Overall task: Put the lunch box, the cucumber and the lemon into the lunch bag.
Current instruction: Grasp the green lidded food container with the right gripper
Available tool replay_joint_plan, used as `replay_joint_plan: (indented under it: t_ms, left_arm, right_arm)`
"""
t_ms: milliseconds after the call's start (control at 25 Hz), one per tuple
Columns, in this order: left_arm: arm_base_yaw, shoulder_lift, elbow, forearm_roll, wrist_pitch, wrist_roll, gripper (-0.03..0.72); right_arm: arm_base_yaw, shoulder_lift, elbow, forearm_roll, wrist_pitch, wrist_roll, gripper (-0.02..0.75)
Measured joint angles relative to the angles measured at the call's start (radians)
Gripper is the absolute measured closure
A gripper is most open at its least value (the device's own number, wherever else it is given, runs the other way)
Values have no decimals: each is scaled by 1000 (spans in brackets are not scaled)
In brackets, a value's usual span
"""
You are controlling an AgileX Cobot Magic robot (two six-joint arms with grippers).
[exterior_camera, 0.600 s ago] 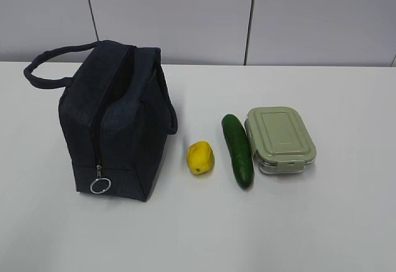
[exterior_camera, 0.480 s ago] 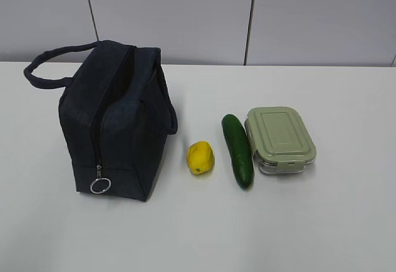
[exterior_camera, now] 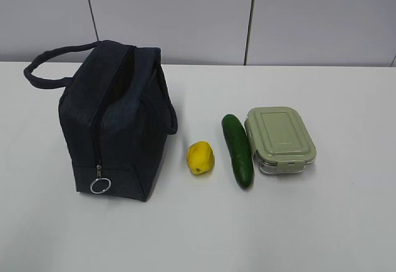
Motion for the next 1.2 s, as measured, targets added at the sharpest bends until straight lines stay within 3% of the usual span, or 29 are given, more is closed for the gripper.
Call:
replay_joint_plan:
  t_ms: [1040, 1200]
  left_arm:
    - [0, 0, 0, 10, -2, -3, 449]
    - [0, 0, 0, 89, -14, -108, 449]
  right_arm:
    - [0, 0, 0, 0, -2, 0, 442]
    - [0, 0, -2, 2, -2, 0, 442]
